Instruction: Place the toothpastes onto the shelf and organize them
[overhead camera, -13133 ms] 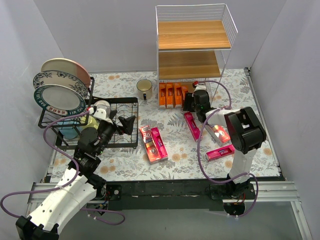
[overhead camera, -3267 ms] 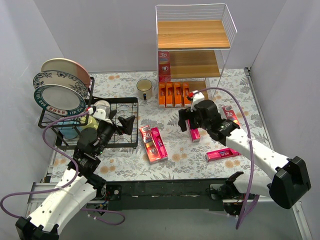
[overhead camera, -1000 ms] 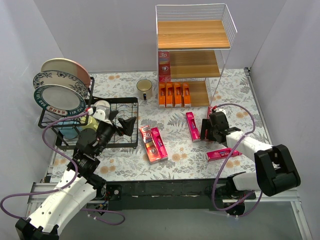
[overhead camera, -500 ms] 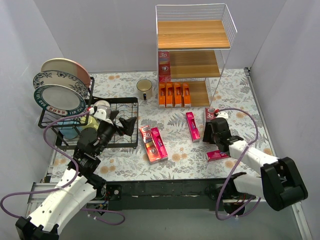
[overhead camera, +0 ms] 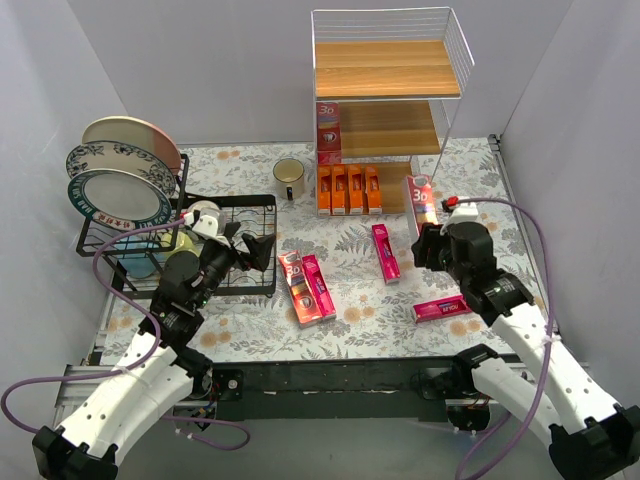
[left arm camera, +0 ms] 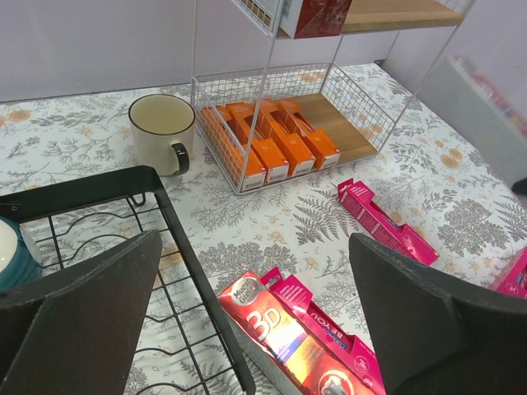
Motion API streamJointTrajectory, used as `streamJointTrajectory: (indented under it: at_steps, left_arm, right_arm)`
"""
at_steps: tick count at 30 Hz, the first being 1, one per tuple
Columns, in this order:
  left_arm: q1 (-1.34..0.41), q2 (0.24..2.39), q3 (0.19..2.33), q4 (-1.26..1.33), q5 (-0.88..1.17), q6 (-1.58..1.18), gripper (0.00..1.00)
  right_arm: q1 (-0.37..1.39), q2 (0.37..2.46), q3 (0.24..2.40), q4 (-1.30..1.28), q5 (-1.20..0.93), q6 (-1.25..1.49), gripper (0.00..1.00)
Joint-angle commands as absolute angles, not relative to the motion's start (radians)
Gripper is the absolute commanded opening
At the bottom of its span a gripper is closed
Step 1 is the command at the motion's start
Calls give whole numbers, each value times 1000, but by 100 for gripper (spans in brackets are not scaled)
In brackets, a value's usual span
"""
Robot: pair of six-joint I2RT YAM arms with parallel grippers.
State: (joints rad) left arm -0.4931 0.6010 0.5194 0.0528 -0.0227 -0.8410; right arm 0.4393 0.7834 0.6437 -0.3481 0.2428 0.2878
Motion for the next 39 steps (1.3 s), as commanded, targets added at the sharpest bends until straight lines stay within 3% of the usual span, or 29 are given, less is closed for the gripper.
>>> streamJointTrajectory:
  at_steps: [1,24,39]
  left_arm:
    - [-494,603,551,55,-15,-830,98]
    - [-494,580,549,46,-37,-825,98]
    - [-494,586,549,46,-35,-825,98]
  right_arm:
    - [443,767,837,-357,198,207,42]
    - [448,1373,1448,-199,163,150,42]
    - [512,1595,1565,-101,359,132,50]
